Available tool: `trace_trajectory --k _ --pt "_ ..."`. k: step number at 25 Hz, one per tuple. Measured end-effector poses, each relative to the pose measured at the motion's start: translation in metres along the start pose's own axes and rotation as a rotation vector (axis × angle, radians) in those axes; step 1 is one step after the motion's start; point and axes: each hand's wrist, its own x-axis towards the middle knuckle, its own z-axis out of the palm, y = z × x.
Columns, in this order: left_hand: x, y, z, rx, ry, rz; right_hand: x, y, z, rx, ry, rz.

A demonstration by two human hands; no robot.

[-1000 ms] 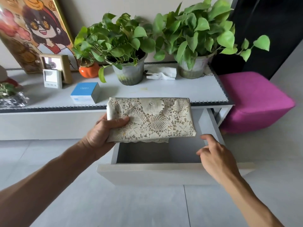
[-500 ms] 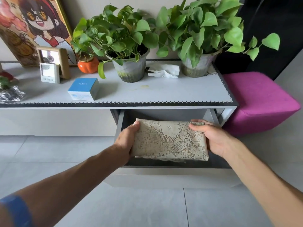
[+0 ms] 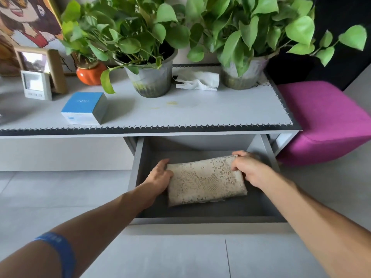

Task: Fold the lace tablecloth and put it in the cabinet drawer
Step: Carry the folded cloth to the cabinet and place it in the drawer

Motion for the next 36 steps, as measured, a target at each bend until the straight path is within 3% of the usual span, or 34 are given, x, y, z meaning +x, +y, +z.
trace_trajectory --k 8,11,13,15,16,18,21,23,25,27,29,30,33,36 --pt "0.029 -0.006 0.005 0.094 0.024 0.016 0.017 0.018 0.000 -0.039 0.016 0.045" --pt "0.025 -0.010 0.003 0.144 -0.056 0.002 0.011 0.020 0.001 -0.261 -0.004 -0.003" --pt "0.019 -0.008 -0.003 0.543 -0.028 0.244 0.003 0.017 -0.001 -0.594 0.043 -0.097" --pt "0.010 -0.004 -0.007 1.018 -0.002 0.650 -0.009 0.016 -0.001 -0.910 0.162 -0.385" --pt "0.004 -0.002 -0.007 1.178 -0.041 0.774 -0.017 0.015 0.001 -1.013 0.147 -0.528" --pt "-0.004 -0.001 -0.005 1.338 -0.166 0.759 -0.034 0.015 0.005 -1.155 -0.082 -0.602" --pt "-0.018 0.008 -0.005 1.417 -0.290 0.601 -0.054 0.009 0.001 -1.201 -0.264 -0.442" --pt "-0.040 0.022 -0.017 1.195 -0.206 0.633 -0.083 0.004 -0.003 -1.043 -0.189 -0.498" --pt "-0.079 0.027 -0.030 0.758 -0.126 0.673 -0.128 0.018 -0.009 -0.629 -0.166 -0.631" --pt "-0.126 0.016 -0.042 0.400 -0.317 0.574 -0.183 0.037 -0.022 -0.184 -0.413 -0.657" --pt "-0.167 -0.007 -0.048 0.201 -0.512 0.323 -0.220 0.057 -0.038 -0.064 -0.577 -0.539" --pt "-0.179 -0.025 -0.051 0.128 -0.526 0.168 -0.227 0.070 -0.043 -0.037 -0.575 -0.469" --pt "-0.190 -0.069 -0.047 -0.291 -0.350 -0.222 -0.220 0.121 -0.043 0.267 -0.371 -0.088" --pt "-0.180 -0.085 -0.046 -0.578 -0.189 -0.276 -0.211 0.136 -0.034 0.770 -0.138 0.096"
